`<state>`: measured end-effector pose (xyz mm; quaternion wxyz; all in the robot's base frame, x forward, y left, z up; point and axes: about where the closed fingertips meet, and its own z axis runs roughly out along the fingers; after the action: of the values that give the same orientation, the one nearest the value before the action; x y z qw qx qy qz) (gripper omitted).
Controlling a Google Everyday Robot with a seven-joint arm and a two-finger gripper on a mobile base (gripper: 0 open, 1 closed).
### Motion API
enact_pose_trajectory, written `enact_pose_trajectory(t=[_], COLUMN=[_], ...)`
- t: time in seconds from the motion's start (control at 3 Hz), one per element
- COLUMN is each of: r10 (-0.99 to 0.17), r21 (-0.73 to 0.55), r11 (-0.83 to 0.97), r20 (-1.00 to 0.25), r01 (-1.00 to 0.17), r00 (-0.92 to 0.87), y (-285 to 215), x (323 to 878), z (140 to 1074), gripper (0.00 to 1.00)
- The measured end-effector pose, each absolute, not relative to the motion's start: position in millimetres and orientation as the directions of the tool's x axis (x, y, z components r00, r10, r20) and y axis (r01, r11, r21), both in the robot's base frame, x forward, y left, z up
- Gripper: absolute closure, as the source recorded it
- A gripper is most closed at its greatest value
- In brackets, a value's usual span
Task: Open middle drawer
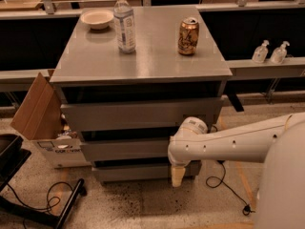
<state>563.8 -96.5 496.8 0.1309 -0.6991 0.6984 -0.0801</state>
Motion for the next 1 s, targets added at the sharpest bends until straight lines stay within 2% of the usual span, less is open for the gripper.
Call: enact_pose_trajectory(t=[1.0], r10=[-1.000], r21=[-0.284], r11=[0.009], r20=[-0.010], r01=[-0.959], r00=[-0.007], y=[-77], x=[620], z=[453], gripper=[0.00])
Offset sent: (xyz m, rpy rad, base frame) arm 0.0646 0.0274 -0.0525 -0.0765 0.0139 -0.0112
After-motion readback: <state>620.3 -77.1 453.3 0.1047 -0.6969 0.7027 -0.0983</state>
